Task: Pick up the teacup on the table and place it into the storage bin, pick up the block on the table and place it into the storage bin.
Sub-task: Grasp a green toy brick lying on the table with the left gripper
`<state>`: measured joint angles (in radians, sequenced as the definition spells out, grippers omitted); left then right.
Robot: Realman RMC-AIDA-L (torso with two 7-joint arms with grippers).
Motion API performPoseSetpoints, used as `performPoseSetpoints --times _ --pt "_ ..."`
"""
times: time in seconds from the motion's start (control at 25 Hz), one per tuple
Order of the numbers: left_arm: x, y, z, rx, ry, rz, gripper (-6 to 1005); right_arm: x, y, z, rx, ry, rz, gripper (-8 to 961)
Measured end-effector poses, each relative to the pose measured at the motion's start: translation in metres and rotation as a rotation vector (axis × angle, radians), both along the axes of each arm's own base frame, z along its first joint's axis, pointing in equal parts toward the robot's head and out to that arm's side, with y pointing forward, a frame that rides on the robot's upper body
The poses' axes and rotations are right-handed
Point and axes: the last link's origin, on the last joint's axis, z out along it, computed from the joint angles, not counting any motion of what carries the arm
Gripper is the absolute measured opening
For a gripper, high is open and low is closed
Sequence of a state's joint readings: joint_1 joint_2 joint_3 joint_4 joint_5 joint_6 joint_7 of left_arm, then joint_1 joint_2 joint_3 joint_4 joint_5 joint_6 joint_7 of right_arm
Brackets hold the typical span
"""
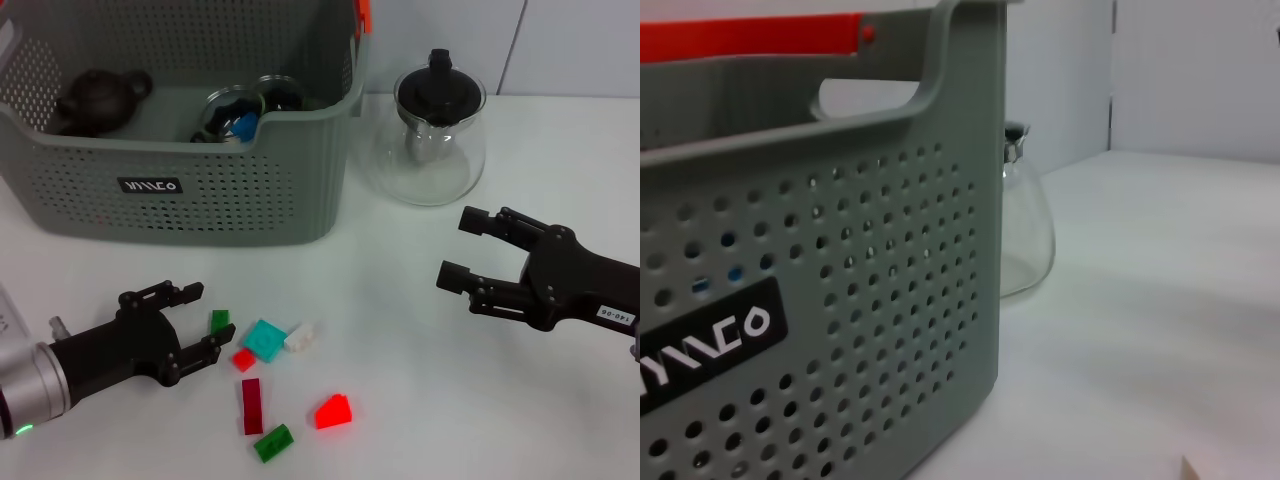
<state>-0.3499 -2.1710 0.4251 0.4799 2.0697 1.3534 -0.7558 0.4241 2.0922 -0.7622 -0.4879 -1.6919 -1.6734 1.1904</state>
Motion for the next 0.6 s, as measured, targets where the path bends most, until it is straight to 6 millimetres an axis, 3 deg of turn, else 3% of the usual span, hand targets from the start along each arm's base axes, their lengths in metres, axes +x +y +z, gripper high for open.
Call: performPoseSetpoints --times 0.6 --pt "-0.0018 0.0000 -0.0085 0.009 0.033 -0.007 658 0.0002 0.0004 0.0006 0.001 0.000 0.000 944"
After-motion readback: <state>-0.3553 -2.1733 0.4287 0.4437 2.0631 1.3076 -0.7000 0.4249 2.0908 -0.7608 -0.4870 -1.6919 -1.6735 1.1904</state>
